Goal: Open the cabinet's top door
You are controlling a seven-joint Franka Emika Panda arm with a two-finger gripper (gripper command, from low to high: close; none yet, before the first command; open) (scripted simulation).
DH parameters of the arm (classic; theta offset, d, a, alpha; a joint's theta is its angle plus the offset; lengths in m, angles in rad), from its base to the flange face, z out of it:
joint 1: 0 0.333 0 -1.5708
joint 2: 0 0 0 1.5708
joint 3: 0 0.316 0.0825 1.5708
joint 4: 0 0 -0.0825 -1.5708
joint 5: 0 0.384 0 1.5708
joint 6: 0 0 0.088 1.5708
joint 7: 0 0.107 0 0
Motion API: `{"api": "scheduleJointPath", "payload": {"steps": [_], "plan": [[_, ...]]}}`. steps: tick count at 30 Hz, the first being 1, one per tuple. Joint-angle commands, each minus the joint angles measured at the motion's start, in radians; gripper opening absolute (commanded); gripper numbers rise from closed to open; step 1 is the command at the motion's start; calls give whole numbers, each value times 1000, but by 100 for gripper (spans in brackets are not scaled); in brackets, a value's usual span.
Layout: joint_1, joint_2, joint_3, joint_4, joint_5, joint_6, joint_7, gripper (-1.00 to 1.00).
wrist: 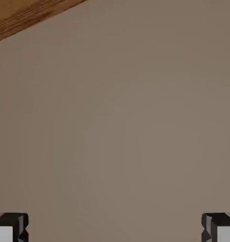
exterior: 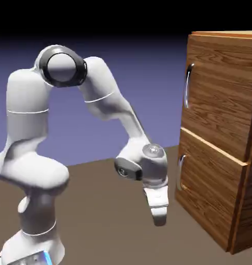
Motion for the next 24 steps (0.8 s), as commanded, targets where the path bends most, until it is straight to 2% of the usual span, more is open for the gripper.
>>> {"api": "scheduleJointPath", "payload": {"steps": [1, 24], "plan": [[33, 34, -36, 5, 43, -9, -24, 0], [802, 808, -870, 128, 1033, -215, -564, 0]]}}
